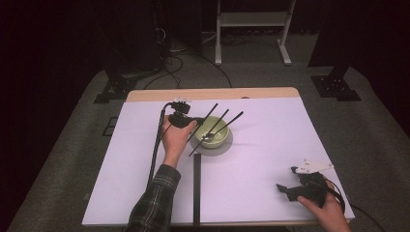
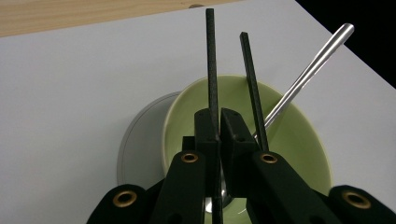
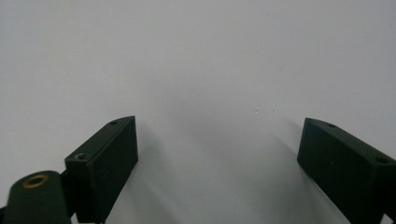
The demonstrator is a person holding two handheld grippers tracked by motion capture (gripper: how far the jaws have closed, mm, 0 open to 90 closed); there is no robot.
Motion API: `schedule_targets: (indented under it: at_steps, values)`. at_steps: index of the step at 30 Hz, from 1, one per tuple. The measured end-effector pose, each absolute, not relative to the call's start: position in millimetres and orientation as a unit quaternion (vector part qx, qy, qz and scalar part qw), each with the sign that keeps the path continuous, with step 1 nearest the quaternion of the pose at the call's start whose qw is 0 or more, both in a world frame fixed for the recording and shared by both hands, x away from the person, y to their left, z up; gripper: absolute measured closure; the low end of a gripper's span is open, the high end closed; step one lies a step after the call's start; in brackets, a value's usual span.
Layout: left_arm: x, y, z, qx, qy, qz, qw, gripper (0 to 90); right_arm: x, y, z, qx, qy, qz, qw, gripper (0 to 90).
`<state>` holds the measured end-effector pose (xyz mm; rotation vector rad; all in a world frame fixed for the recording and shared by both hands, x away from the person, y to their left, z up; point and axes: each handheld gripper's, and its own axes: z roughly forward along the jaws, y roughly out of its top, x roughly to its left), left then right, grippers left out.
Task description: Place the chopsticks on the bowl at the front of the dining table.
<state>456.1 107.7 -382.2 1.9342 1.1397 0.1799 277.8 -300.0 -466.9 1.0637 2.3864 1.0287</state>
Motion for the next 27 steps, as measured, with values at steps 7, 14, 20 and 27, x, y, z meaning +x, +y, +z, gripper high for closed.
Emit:
schedule_targets:
  at_steps: [7,14,20,27]
  values:
    - [459.9,101.6,-384.4,0.775,0.463,0.073,0.423,86.5,277.8,-300.0,-466.9,0.374,0.838,0.361,0.166,10.6]
    - [461.9,98.6,-386.8,0.775,0.467,0.071,0.421,86.4,277.8,-300.0,-466.9,0.374,0.838,0.361,0.166,10.6]
    - [462.0,97.2,-388.7,0.778,0.465,0.072,0.417,86.3,277.8,-300.0,-466.9,0.374,0.838,0.361,0.166,10.6]
    - [462.1,97.9,-388.7,0.775,0.466,0.074,0.42,84.5,277.7,-300.0,-466.9,0.374,0.838,0.361,0.166,10.5]
